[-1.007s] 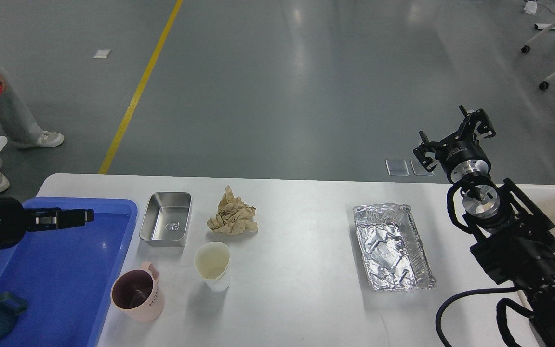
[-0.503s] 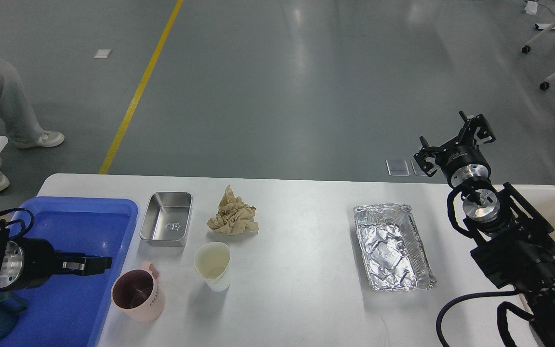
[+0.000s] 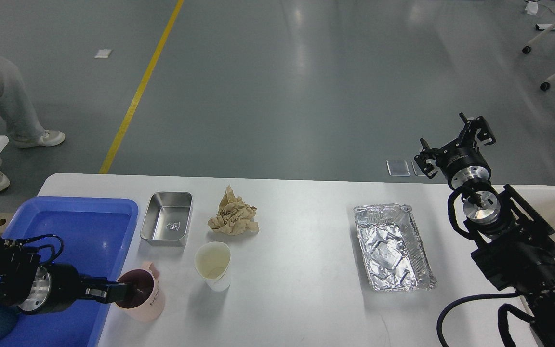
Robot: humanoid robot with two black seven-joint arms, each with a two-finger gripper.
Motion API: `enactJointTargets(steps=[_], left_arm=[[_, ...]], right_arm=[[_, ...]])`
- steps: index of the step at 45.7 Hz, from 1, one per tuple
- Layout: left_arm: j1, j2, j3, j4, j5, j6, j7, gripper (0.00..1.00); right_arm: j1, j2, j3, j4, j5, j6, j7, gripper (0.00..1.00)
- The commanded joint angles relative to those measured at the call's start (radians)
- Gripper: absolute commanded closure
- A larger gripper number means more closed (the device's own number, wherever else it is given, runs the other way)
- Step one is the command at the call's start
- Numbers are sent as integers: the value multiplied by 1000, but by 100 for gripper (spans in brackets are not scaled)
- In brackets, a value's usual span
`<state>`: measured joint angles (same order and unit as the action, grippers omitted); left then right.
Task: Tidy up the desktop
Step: 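Reach the left gripper to the pink mug's handle and grasp it, then lift the pink mug with the left gripper over the blue bin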
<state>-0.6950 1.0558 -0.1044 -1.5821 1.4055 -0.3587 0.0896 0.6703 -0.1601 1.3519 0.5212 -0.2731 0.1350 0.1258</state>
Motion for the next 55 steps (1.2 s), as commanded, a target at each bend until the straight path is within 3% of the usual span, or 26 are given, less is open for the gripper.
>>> enactJointTargets(steps=[1,7,15,39,43,45,55], left_arm=[[2,0,0,-1,6,1,19,38],[5,-2,0,1,7,3,52,38],[11,-3,0,8,9,4,53,39],[42,-86,0,74,16,4,65,58],[42,-96,0,77,16,3,65,63],[42,-97,0,83,16,1,70,72],[48,-99,0,85,16,-5,65,93]], right_arm=[[-3,-3,-2,0,-3,0,0,0],[-11,1,-2,2,-3,0,0,0],[-9,1,-2,2,-3,0,1,0],[-12,-1,-2,2,-5,0,0,0],[-12,1,-2,2,-6,0,0,0],[-12,1,-2,2,-6,-2,0,0],[-12,2,-2,2,-8,0,0,0]])
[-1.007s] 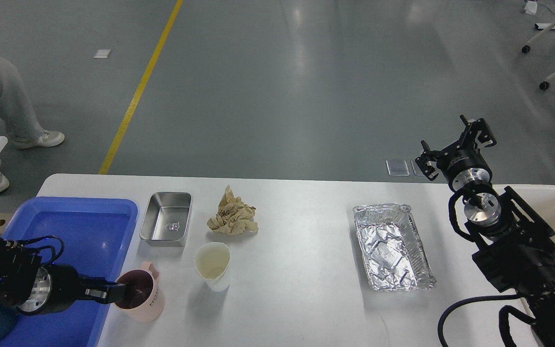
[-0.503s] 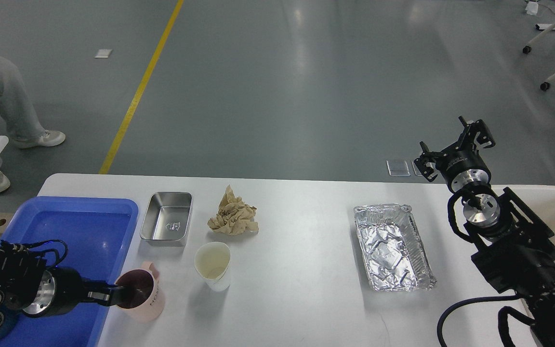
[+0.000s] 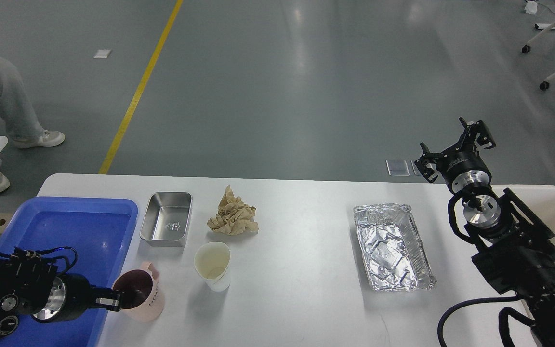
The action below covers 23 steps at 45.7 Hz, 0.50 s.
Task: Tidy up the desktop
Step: 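Lift the pink mug with the left gripper over the blue bin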
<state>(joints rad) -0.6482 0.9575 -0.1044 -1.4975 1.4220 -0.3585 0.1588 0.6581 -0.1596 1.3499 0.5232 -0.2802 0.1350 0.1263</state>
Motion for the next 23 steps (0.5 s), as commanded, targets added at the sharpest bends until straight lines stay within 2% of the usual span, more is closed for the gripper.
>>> enactJointTargets(steps=[1,5,17,23], left_arm=[[1,0,0,0,0,-5,-4,94],[2,0,0,0,0,-8,-10,99],[-5,9,-5,-13,6,-10,-28,100],[-21,47,-18,-24,3,-14,-61,99]], right_arm=[[0,2,0,0,-1,0,0,0],[0,2,0,0,-1,0,1,0],[0,2,0,0,-2,-2,1,0],[0,2,0,0,-2,-2,0,0]])
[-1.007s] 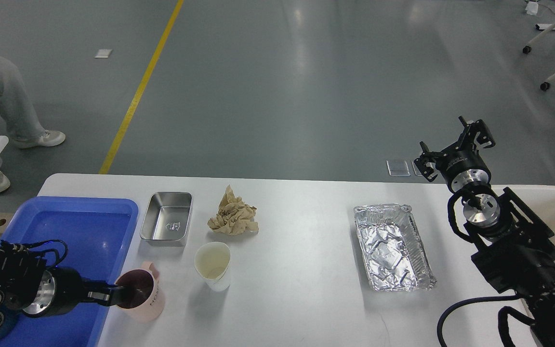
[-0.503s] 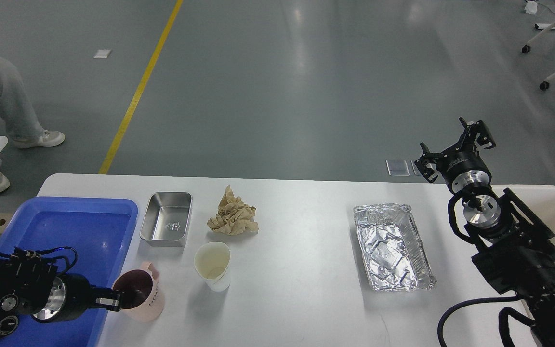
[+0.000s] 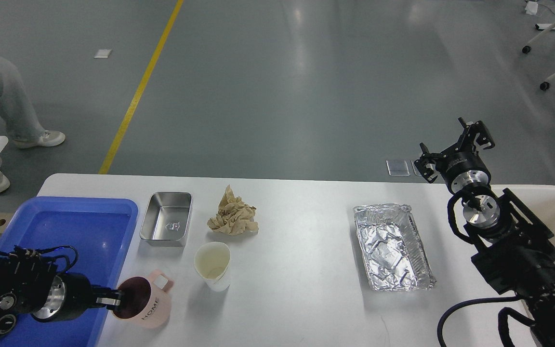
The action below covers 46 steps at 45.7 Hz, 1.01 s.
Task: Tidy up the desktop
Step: 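Lift the pink mug with the left gripper over the blue bin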
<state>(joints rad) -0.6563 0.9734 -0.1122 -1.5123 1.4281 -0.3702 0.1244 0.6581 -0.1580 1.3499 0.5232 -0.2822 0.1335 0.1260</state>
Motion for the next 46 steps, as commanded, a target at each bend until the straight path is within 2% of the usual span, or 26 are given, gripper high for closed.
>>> enactJointTargets(steps=[1,5,10,15,23,26,35,46], left_arm=[[-16,44,-14,-14,-5,-3,-35,99],[-49,94,-32,-32,-9,-12,-75,98],[-106,151,-66,-46,-18,-81,-111,97],[-129,195,-153,-46,-81,-162,-115,96],[-147,265,-368,-46,-201,-328,-117,96],[-167,287,-421,-46,-262,-374,-130,96],[-267,369,-434,-43,-362,-430,-144,95],[-267,441,-420,-43,-367,-458,-146,94]], right_arm=[[0,0,0,0,-2,0,0,0],[0,-2,0,0,-3,0,1,0],[0,-3,0,0,-3,0,0,0],[3,0,0,0,-5,-3,1,0],[8,0,0,0,-5,-6,0,0],[9,0,0,0,-5,-8,0,0],[14,1,0,1,-5,-11,0,0],[14,6,0,0,-5,-11,0,0]])
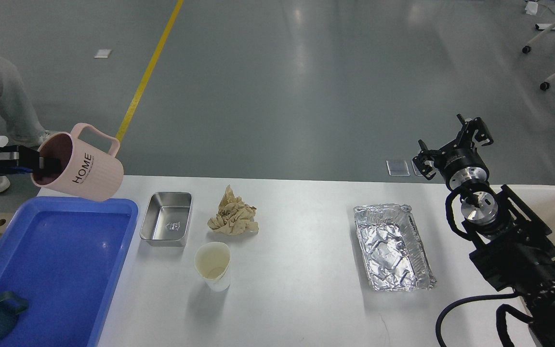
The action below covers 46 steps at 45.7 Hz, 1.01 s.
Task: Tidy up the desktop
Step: 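Lift the pink mug with the left gripper over the blue bin, then lower the pink mug into the blue bin and open the left gripper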
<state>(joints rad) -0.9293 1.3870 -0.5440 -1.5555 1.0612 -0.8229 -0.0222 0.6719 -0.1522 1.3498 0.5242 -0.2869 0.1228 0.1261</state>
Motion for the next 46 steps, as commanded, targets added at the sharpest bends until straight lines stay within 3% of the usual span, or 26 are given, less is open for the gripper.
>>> enactJointTargets(steps=[1,19,31,46], left_arm=[[7,32,12,0,0,-5,1,94],[13,70,18,-2,0,-24,11,95],[15,70,140,11,3,-2,15,95],[17,21,318,55,13,99,13,96]], right_arm=[[0,2,0,-1,0,0,0,0],[-2,8,0,-1,0,1,0,0],[-11,11,0,-3,0,3,0,0],[-11,17,-1,-4,-1,5,0,0]])
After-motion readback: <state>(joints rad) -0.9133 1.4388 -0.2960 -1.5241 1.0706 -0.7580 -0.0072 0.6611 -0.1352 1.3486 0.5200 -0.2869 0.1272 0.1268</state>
